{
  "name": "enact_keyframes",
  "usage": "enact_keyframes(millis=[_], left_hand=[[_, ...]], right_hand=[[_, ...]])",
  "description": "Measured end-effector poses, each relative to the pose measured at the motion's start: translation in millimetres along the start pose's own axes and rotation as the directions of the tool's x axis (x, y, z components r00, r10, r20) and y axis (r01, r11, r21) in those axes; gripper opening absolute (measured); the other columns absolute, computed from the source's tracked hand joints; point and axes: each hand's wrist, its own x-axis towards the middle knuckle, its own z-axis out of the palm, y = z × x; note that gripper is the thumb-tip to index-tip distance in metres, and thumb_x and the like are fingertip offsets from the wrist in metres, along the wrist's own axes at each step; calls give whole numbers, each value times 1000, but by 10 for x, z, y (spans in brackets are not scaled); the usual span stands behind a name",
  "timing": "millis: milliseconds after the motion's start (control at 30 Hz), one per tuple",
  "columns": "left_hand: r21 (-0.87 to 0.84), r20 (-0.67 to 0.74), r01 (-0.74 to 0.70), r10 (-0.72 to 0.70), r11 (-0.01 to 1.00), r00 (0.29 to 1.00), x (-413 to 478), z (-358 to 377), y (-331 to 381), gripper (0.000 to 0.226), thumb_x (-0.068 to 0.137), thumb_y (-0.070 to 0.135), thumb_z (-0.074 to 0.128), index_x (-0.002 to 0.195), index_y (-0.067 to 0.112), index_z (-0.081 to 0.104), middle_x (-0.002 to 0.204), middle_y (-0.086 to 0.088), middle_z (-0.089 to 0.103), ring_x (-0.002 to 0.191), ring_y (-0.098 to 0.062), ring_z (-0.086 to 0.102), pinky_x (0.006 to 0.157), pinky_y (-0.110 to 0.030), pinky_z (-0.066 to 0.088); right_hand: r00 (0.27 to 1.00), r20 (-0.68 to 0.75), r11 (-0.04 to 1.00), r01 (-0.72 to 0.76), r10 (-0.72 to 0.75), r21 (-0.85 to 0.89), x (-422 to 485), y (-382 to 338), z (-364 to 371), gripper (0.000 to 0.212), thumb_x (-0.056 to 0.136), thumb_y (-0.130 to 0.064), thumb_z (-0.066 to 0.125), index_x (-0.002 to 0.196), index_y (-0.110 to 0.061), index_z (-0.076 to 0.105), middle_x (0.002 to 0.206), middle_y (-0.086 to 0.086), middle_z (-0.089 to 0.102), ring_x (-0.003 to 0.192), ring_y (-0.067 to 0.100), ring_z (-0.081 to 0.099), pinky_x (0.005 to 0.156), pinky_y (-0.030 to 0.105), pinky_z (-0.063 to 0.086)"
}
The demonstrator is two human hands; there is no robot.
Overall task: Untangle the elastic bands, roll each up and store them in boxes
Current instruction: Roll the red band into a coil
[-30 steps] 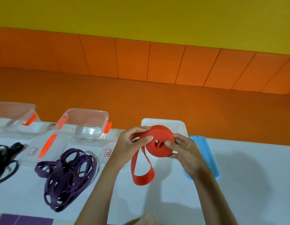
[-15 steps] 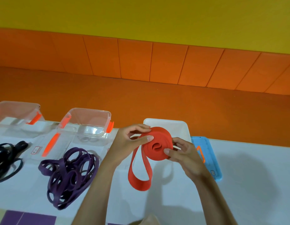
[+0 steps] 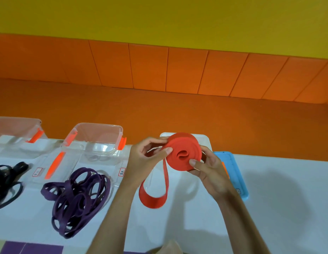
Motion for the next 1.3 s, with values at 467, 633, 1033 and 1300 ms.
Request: enact_keyframes(millis=[467, 633, 1033, 1300], left_hand=[[81, 70, 96, -102, 992, 992, -56, -108, -22, 27, 81, 23, 92, 104, 32, 80, 113, 7, 80, 111, -14, 74, 87, -21, 58], [88, 54, 106, -111, 990, 992, -59, -104, -39, 26, 85, 26, 89, 110, 28, 82, 115, 8, 79, 113, -14, 74, 90, -22, 59], [71, -5, 91, -91, 993, 996, -37, -139, 30, 21, 78, 28, 92, 96, 27, 81, 113, 3, 79, 102, -21, 75, 91, -34, 62], [105, 157, 156, -171, 982, 973, -46, -212, -23, 31, 86, 21, 88, 114, 33, 82, 119, 8, 79, 113, -14, 74, 97, -29, 59]], right_hand=[[990, -77, 957, -133, 117, -256, -34, -29, -8, 36, 78, -42, 87, 111, -28, 79, 117, 3, 77, 112, 22, 74, 82, 41, 65], [990, -118, 978, -100, 79, -184, -61, -12, 39, 41, 75, -45, 89, 109, -24, 79, 116, 7, 77, 112, 25, 75, 82, 41, 64], [986, 19, 960, -156, 165, -232, -57, -23, 13, 60, 70, -33, 92, 125, -28, 67, 121, 11, 75, 114, 30, 74, 85, 48, 64], [991, -35, 958, -137, 133, -251, -51, -2, -59, 49, 66, -37, 93, 109, -29, 71, 113, 12, 78, 109, 31, 76, 88, 44, 63]])
